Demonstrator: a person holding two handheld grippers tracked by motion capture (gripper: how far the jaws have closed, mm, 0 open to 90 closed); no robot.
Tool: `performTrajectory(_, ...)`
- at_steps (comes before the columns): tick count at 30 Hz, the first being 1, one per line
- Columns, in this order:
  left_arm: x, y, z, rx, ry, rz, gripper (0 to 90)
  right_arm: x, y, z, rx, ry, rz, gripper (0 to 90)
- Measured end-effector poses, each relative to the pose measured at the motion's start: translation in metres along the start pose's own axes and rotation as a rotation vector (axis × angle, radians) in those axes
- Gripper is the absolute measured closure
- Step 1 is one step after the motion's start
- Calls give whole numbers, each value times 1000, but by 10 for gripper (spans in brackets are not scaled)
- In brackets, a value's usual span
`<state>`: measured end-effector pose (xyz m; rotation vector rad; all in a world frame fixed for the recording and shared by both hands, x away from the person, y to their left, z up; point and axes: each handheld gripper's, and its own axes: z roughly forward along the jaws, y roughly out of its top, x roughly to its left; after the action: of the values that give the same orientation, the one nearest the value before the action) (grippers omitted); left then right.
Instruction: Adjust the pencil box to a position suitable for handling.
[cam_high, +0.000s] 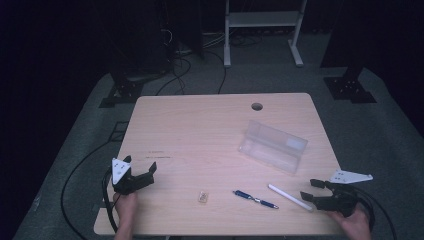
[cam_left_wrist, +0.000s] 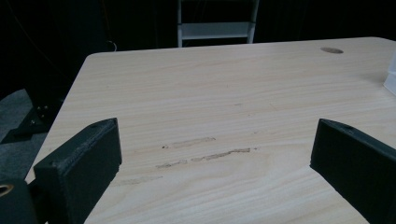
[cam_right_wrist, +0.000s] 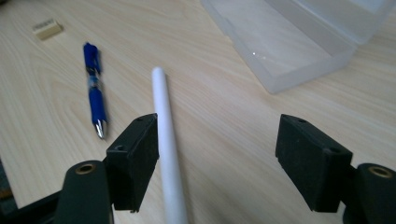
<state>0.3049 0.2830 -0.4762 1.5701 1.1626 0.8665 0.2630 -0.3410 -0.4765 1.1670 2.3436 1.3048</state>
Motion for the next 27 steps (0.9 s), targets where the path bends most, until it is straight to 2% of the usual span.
performTrajectory(5,0,-1,-2,1,0,3,11,7,9,2,-14,-9,-35,298)
performTrajectory(14,1,-1,-3,3,2,-4,11,8,33,6,-25,-6,-79,298)
performTrajectory(23,2,-2,-4,-3,7,-7,11,11,57,25,16,5,-120,298)
performTrajectory(27,4,-1,-4,-4,9,-10,11,15,72,37,31,14,-158,305)
